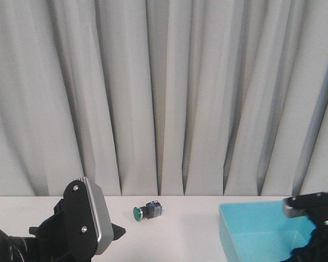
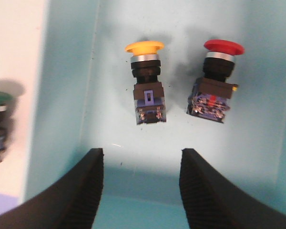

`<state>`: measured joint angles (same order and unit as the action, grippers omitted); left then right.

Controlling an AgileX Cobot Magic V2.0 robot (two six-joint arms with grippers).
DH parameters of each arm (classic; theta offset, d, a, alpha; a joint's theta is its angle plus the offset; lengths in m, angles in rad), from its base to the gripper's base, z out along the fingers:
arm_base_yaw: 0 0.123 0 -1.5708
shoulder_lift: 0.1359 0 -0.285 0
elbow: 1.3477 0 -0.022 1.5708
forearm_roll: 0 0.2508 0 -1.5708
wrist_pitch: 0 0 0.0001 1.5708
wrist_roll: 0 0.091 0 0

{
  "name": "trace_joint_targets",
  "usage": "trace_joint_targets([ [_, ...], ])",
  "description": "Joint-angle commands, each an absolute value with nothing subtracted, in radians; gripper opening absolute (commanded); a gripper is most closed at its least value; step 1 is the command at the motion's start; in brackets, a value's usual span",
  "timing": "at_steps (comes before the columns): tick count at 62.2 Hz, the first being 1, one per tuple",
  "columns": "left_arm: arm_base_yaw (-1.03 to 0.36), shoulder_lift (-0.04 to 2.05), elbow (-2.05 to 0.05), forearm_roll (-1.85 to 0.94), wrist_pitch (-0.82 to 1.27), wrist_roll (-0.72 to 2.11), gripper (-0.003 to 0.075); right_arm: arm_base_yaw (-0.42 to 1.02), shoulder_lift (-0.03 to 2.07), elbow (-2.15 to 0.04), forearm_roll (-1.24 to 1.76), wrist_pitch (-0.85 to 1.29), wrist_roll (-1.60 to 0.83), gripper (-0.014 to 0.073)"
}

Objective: Pick red and yellow buttons and place in box

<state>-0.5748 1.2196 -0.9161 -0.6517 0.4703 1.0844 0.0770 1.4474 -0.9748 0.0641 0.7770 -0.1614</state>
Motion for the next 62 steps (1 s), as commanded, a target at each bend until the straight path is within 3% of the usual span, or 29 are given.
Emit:
trace_joint_targets([
  [1,-0.575,1.2,-0.947,-0.678,0.427,1.075,0.0587,0.072,1.316,-1.001,0.058,0.801,-0.14,0.0372],
  [23,-0.575,1.2,-0.947,-0.678,0.419,1.075,0.0587,0.072,1.019,-0.987,-0.022,0.941,-0.06,0.0311],
  [50,-0.575,1.2,-0.947,-0.686,0.411,0.891,0.0587,0.072,0.71,-0.777,-0.1,0.867,0.0,0.0288],
  [62,-0.575,1.2,-0.947,-0.686,0.412,0.891,0.051,0.072,0.67,-0.777,-0.1,0.861,0.0,0.0231],
])
